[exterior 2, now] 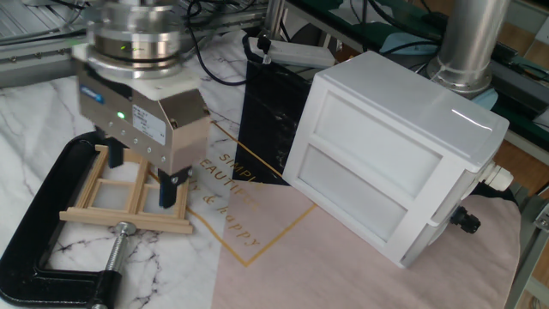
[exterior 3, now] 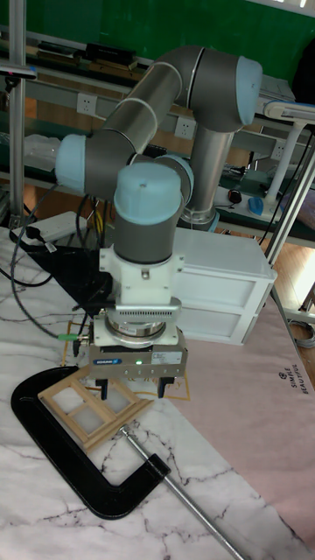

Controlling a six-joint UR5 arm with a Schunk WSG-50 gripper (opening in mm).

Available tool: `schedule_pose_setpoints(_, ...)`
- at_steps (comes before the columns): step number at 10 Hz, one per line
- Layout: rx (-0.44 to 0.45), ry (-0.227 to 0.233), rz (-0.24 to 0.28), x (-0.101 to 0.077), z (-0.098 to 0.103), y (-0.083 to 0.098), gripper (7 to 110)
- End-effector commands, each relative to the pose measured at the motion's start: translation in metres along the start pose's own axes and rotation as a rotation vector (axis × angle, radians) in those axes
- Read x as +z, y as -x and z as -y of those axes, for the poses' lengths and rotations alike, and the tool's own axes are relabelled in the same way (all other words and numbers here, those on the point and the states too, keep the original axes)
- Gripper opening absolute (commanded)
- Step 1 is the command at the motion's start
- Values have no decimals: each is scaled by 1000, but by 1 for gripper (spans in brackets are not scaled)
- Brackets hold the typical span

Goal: Open a sliding window

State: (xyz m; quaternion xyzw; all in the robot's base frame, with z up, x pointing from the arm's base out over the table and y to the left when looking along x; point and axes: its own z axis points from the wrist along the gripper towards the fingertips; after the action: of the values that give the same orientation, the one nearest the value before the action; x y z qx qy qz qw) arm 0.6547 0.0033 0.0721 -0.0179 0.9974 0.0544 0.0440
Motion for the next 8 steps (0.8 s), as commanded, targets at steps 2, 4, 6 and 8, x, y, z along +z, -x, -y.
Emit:
schedule_pose_setpoints(2, 146, -32, 77, 9, 7, 1, 7)
schedule_pose_setpoints(4, 143, -38, 60, 9, 9, -3, 7)
schedule_pose_setpoints(6, 104, -45, 64, 9, 14, 0, 7)
schedule_pose_setpoints(8, 77, -45, 72, 13, 22, 6, 7)
